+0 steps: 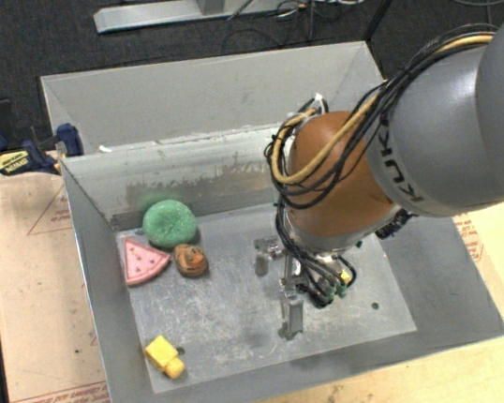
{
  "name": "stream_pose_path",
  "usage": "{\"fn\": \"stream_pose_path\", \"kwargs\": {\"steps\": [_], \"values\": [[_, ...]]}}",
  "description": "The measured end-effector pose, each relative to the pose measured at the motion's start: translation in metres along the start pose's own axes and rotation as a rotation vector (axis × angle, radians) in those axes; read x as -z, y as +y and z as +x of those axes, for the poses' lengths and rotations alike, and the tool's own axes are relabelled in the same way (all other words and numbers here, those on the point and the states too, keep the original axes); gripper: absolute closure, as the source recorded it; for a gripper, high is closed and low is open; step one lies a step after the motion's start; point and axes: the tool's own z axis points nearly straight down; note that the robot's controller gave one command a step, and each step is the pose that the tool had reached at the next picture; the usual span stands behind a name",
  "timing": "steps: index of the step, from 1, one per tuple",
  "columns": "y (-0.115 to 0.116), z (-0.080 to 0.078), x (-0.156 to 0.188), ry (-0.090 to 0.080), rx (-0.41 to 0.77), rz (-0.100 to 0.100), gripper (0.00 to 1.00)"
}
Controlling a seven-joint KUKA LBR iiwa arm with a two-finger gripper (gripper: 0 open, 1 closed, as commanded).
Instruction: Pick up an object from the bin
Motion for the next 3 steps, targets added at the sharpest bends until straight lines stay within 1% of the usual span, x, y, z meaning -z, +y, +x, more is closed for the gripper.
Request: {"fn": "stream_pose_path", "kwargs": {"steps": [1, 2, 3], "values": [[0.0, -0.002, 0.004, -0.008, -0.002, -0.001, 0.0], [-0.021, -0.011, 0.014, -0.008, 0.054, -0.001, 0.0], [-0.064, -0.033, 0.027, -0.01, 0.081, 0.0, 0.0]]}}
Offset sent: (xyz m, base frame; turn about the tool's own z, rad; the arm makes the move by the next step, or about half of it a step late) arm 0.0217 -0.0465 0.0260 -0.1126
